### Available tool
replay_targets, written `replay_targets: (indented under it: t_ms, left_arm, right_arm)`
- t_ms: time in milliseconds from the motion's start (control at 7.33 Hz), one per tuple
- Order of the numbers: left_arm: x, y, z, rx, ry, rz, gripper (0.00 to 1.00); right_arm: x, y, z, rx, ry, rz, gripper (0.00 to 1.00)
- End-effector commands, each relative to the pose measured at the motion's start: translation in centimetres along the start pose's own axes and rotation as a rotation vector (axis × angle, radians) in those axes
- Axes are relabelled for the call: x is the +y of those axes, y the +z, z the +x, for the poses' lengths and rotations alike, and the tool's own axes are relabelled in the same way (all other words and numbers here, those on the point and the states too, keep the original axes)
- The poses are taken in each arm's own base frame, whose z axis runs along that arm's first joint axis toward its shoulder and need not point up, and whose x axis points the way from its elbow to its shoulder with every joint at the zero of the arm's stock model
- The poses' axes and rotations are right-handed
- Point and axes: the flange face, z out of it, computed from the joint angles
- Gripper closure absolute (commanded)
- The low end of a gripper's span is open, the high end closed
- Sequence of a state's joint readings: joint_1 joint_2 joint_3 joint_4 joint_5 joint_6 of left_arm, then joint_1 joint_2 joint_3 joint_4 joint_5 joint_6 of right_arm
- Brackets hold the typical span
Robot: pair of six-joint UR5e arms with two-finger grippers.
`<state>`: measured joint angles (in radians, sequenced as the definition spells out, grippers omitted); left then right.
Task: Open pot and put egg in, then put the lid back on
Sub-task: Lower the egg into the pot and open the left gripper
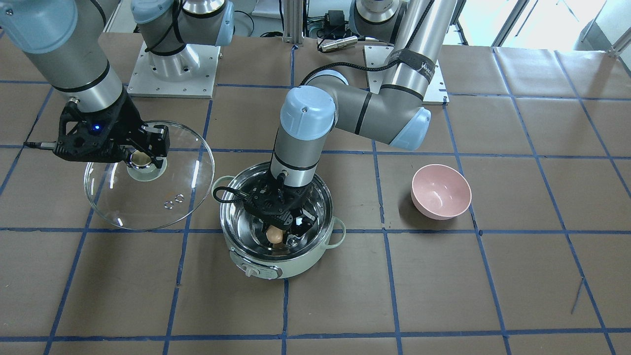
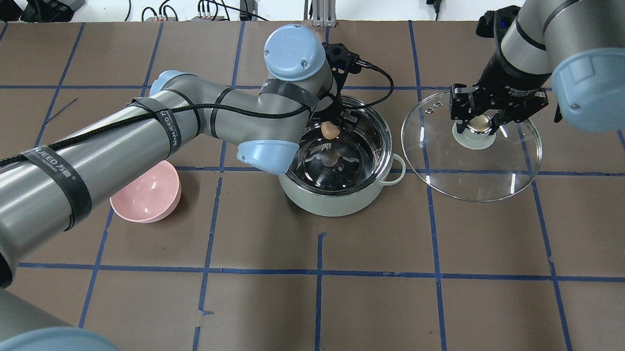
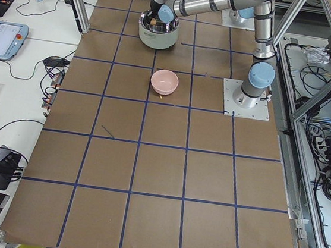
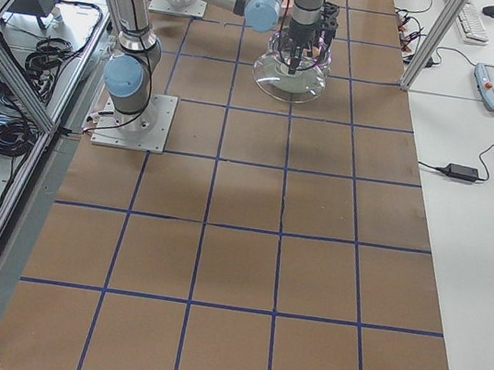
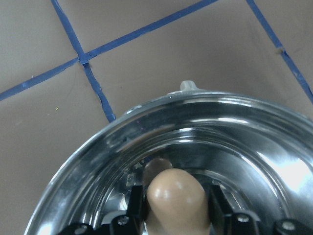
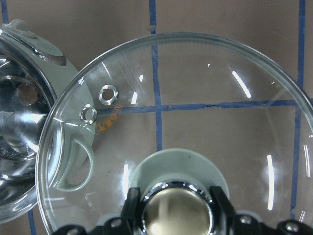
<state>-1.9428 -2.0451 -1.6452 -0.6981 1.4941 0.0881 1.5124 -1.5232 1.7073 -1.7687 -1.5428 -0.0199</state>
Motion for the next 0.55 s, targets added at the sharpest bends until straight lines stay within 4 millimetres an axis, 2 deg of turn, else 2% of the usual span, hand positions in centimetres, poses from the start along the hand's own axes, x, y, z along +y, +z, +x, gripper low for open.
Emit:
replay_targets:
  t_ms: [0,273,409]
  left_arm:
    - [0.0,0.3,-0.1,-0.011,0.002,0.005,0.69]
    - [-0.2,-1.1,0.0,-0.018,0.008,0.026,0.40]
    - [-0.3,-1.9,-0.1,-0.032,0.004,0.035,0.30]
  right_arm:
    - [0.0,0.0,0.0,-0.001,0.000,0.000,0.60]
    - [0.0,0.1,0.0,-0.001,0.000,-0.003,0.60]
    - [0.1,0.4,0.0,-0.001,0.000,-0.008,0.60]
